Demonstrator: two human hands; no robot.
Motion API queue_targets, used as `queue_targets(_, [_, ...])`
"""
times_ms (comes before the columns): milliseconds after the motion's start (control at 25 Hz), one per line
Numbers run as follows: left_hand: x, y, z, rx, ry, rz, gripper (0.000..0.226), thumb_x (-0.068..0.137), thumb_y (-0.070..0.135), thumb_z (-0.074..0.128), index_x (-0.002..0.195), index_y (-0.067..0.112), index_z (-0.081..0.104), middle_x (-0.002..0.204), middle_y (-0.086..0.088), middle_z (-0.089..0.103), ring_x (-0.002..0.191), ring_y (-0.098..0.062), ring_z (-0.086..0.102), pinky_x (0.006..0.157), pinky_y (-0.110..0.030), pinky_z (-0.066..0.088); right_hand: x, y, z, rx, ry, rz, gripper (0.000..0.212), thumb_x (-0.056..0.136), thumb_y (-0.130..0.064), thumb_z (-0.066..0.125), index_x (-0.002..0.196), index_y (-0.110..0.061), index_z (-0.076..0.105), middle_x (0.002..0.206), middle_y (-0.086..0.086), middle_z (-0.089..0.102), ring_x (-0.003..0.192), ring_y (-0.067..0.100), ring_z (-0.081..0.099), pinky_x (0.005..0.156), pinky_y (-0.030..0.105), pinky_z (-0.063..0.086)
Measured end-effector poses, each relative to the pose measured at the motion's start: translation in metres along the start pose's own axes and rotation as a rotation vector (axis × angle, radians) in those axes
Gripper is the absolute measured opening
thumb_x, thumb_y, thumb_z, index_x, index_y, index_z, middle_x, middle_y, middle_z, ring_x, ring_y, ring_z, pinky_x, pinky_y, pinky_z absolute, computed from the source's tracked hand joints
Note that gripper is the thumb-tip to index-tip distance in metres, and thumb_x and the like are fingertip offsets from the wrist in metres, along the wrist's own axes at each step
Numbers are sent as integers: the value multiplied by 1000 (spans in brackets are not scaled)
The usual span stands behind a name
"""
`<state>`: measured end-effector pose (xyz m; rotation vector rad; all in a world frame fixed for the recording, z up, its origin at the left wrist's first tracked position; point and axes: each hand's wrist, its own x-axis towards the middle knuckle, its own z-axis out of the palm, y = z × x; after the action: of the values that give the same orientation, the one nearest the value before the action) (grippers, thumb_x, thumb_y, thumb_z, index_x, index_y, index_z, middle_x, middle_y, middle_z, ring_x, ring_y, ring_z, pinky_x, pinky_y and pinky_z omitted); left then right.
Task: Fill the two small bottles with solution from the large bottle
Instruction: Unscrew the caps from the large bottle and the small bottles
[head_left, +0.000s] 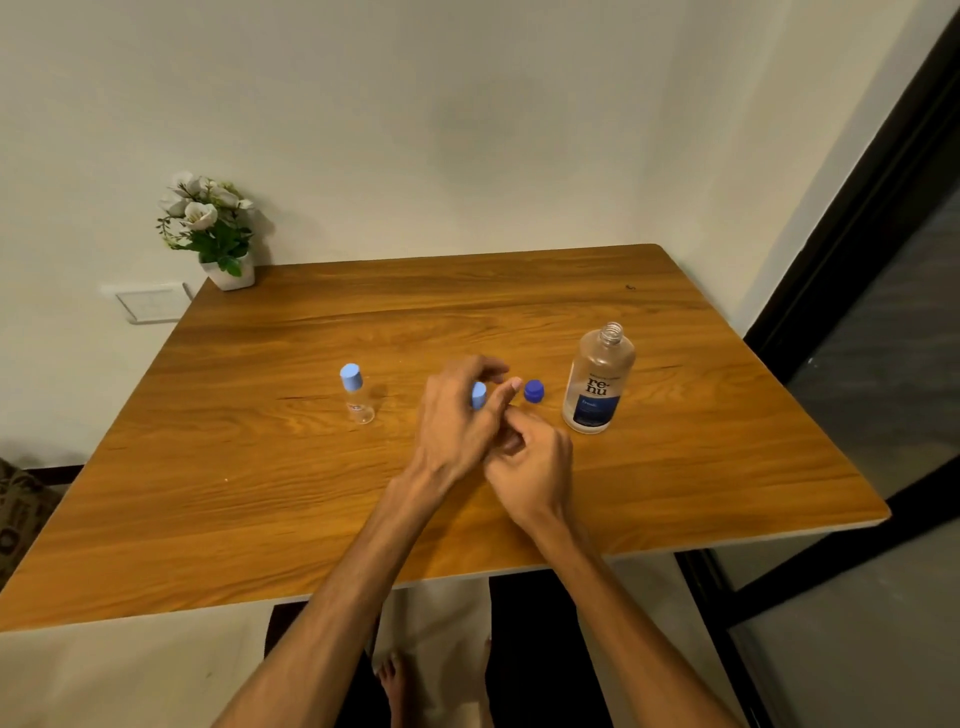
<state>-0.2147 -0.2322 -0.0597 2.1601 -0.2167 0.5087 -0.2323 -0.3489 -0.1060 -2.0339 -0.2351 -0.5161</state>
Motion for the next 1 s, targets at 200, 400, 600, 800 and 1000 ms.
queue_targets(200, [-22, 1, 11, -330, -60, -75, 42, 97, 6, 51, 133, 23, 67, 120, 7, 75, 114, -9, 70, 93, -26, 56, 6, 17, -9, 28, 80, 111, 35, 81, -46, 68, 108, -25, 80, 71, -8, 71, 57, 8, 60, 55, 38, 55])
queue_targets(400, [-9, -5, 4, -243, 100, -127, 30, 95, 4, 61, 117, 17, 76, 95, 6, 78, 96, -3, 72, 85, -23, 56, 3, 25, -13, -10, 57, 82, 37, 77, -49, 81, 106, -26, 79, 77, -10, 73, 64, 7, 64, 59, 41, 59])
queue_targets(600, [-26, -5, 17, -180, 1, -49, 41, 87, 21, 53, 122, 15, 74, 110, 4, 73, 102, -6, 67, 90, -38, 58, 4, 30, -5, -15, 84, 109, 31, 80, -40, 74, 108, -26, 79, 80, -6, 78, 68, 11, 71, 62, 43, 62])
queue_targets(800, [-39, -14, 38, -298, 52, -220, 63, 83, 28, 54, 147, 27, 55, 138, 0, 65, 125, -19, 64, 106, -51, 53, 12, 30, 10, -71, 0, 136, 30, 87, -24, 80, 116, -28, 73, 98, -3, 81, 83, 14, 75, 71, 40, 62])
queue_targets(1000, [-42, -16, 36, -338, 176, -313, 61, 86, 30, 56, 147, 22, 54, 136, 2, 64, 121, -10, 64, 103, -44, 56, 22, 31, 15, -49, -75, 174, 20, 92, -31, 78, 109, -28, 67, 96, -5, 78, 81, 15, 73, 70, 39, 61])
